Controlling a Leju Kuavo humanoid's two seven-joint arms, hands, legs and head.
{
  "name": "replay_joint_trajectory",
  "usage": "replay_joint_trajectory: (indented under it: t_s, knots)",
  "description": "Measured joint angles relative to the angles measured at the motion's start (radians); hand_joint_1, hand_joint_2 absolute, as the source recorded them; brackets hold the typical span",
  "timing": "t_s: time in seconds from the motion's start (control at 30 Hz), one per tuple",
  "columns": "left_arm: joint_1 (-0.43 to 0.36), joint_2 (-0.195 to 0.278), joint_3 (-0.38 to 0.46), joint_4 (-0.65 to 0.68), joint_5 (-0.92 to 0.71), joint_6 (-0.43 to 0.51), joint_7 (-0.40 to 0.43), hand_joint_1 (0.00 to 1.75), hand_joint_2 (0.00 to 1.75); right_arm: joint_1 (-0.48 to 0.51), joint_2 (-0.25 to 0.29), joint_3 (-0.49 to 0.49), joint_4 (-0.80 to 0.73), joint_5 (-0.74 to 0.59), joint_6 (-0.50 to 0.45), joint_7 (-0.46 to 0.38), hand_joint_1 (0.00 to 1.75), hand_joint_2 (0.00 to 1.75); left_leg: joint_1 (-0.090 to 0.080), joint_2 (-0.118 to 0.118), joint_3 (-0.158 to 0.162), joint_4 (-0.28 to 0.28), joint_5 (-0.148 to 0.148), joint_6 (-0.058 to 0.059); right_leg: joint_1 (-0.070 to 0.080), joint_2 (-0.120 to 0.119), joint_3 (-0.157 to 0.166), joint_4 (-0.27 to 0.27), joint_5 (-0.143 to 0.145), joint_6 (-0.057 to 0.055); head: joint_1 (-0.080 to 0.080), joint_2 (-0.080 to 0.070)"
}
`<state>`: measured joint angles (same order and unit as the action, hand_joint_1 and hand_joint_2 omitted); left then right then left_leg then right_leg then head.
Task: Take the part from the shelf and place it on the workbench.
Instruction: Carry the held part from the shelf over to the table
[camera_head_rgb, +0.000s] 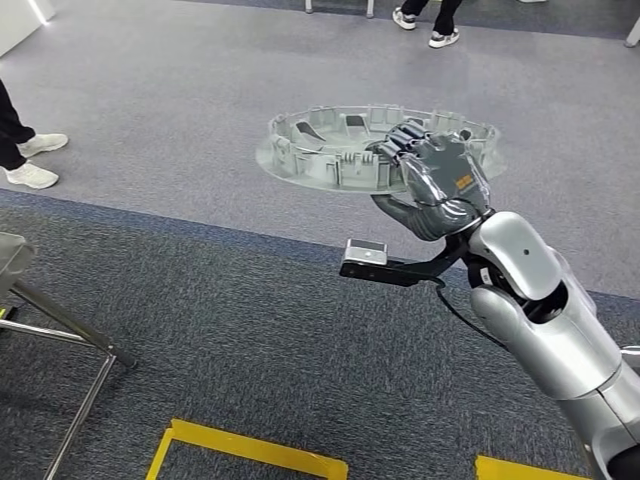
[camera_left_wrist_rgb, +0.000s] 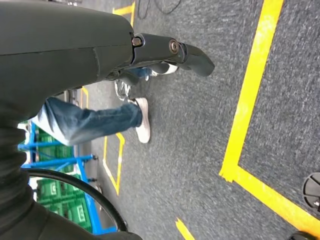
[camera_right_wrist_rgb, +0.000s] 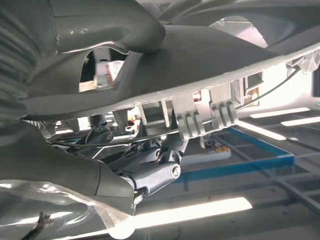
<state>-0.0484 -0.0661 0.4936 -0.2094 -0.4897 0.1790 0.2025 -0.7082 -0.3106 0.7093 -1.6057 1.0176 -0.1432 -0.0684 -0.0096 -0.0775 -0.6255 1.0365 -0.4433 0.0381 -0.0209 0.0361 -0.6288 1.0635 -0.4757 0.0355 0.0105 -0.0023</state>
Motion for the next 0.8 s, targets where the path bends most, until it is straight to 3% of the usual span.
replay_joint_trajectory:
  t_s: [0.03, 0.1, 0.17, 0.2, 0.27, 0.33, 0.37, 0.4, 0.47, 0.5, 0.57, 0.63, 0.7, 0.8]
  knots:
    - [0.000, 0.000, 0.000, 0.000, 0.000, -0.001, -0.003, 0.00, 1.75, -0.007, 0.004, 0.004, 0.002, 0.001, 0.001, 0.000, 1.75, 1.75, 0.001, -0.007, -0.004, 0.002, 0.001, -0.005, 0.000, 0.008, 0.013, -0.024, 0.001, -0.001, 0.000, 0.000]
    - [0.002, 0.001, 0.000, 0.000, -0.002, -0.002, -0.011, 0.00, 1.75, -0.022, 0.015, 0.013, 0.005, 0.003, 0.008, 0.000, 1.75, 1.75, 0.004, -0.020, -0.009, 0.001, 0.004, -0.016, 0.002, 0.003, 0.021, -0.033, -0.003, -0.007, -0.001, 0.000]
    - [0.004, 0.000, 0.000, 0.000, -0.005, 0.001, -0.021, 0.00, 1.75, -0.037, 0.027, 0.023, 0.008, 0.006, 0.020, 0.004, 1.75, 1.75, 0.004, 0.000, -0.018, 0.019, -0.010, -0.028, 0.001, -0.013, 0.026, -0.038, -0.001, -0.018, -0.003, 0.000]
    - [0.004, 0.000, 0.000, 0.000, -0.007, 0.003, -0.026, 0.00, 1.75, -0.044, 0.032, 0.026, 0.009, 0.006, 0.025, 0.006, 1.75, 1.75, 0.004, 0.020, -0.032, 0.053, -0.031, -0.033, 0.000, -0.021, 0.028, -0.041, 0.000, -0.024, -0.005, 0.000]
    - [0.003, 0.000, 0.000, 0.000, -0.009, 0.006, -0.035, 0.00, 1.75, -0.058, 0.041, 0.033, 0.012, 0.006, 0.031, 0.009, 1.75, 1.75, 0.008, 0.057, -0.088, 0.177, -0.093, -0.043, 0.003, -0.039, 0.031, -0.042, -0.002, -0.032, -0.009, 0.000]
    - [0.002, 0.000, 0.000, 0.000, -0.011, 0.007, -0.040, 0.00, 1.75, -0.068, 0.047, 0.042, 0.014, 0.006, 0.035, 0.009, 1.75, 1.75, 0.012, 0.064, -0.135, 0.277, -0.125, -0.048, 0.004, -0.057, 0.033, -0.041, -0.004, -0.033, -0.009, 0.000]
    - [0.002, 0.000, 0.000, 0.000, -0.012, 0.007, -0.041, 0.00, 1.75, -0.072, 0.051, 0.046, 0.015, 0.006, 0.036, 0.008, 1.75, 1.75, 0.013, 0.065, -0.134, 0.276, -0.113, -0.049, 0.005, -0.065, 0.035, -0.041, -0.006, -0.033, -0.009, 0.000]
    - [0.002, 0.000, 0.000, 0.000, -0.012, 0.007, -0.042, 0.00, 1.75, -0.075, 0.055, 0.049, 0.016, 0.005, 0.037, 0.008, 1.75, 1.75, 0.014, 0.068, -0.115, 0.237, -0.085, -0.048, 0.005, -0.073, 0.037, -0.041, -0.007, -0.032, -0.009, 0.000]
    - [0.002, 0.000, 0.000, 0.000, -0.014, 0.007, -0.045, 0.00, 1.75, -0.082, 0.060, 0.055, 0.016, 0.005, 0.042, 0.007, 1.75, 1.75, 0.010, 0.092, -0.046, 0.099, -0.022, -0.044, 0.008, -0.089, 0.044, -0.041, -0.013, -0.026, -0.009, 0.000]
    - [0.001, 0.000, 0.000, 0.000, -0.014, 0.007, -0.046, 0.00, 1.75, -0.086, 0.062, 0.057, 0.016, 0.005, 0.044, 0.006, 1.75, 1.75, 0.006, 0.105, -0.020, 0.046, -0.006, -0.039, 0.010, -0.096, 0.046, -0.041, -0.016, -0.022, -0.009, 0.000]
    - [0.000, 0.000, 0.000, 0.000, -0.015, 0.007, -0.047, 0.00, 1.75, -0.092, 0.064, 0.063, 0.017, 0.005, 0.046, 0.005, 1.75, 1.75, -0.002, 0.113, -0.002, 0.005, -0.005, -0.030, 0.013, -0.111, 0.049, -0.041, -0.020, -0.013, -0.008, 0.000]
    - [0.001, 0.001, 0.000, 0.000, -0.016, 0.007, -0.048, 0.00, 1.75, -0.097, 0.068, 0.067, 0.018, 0.004, 0.048, 0.005, 1.75, 1.75, -0.001, 0.099, -0.001, -0.001, -0.004, -0.019, 0.011, -0.121, 0.052, -0.040, -0.026, -0.003, -0.007, 0.000]
    - [0.002, 0.002, 0.000, 0.000, -0.019, 0.007, -0.048, 0.00, 1.75, -0.103, 0.071, 0.069, 0.020, 0.003, 0.050, 0.005, 1.75, 1.75, 0.003, 0.085, 0.005, -0.007, 0.000, -0.006, 0.008, -0.095, 0.032, 0.003, -0.057, 0.005, -0.004, 0.000]
    - [-0.001, 0.002, 0.000, 0.000, -0.022, 0.006, -0.050, 0.00, 1.75, -0.111, 0.071, 0.074, 0.022, 0.002, 0.054, 0.006, 1.75, 1.75, 0.005, 0.063, 0.007, -0.008, 0.001, 0.006, 0.007, -0.046, -0.066, 0.194, -0.138, 0.009, 0.005, 0.000]
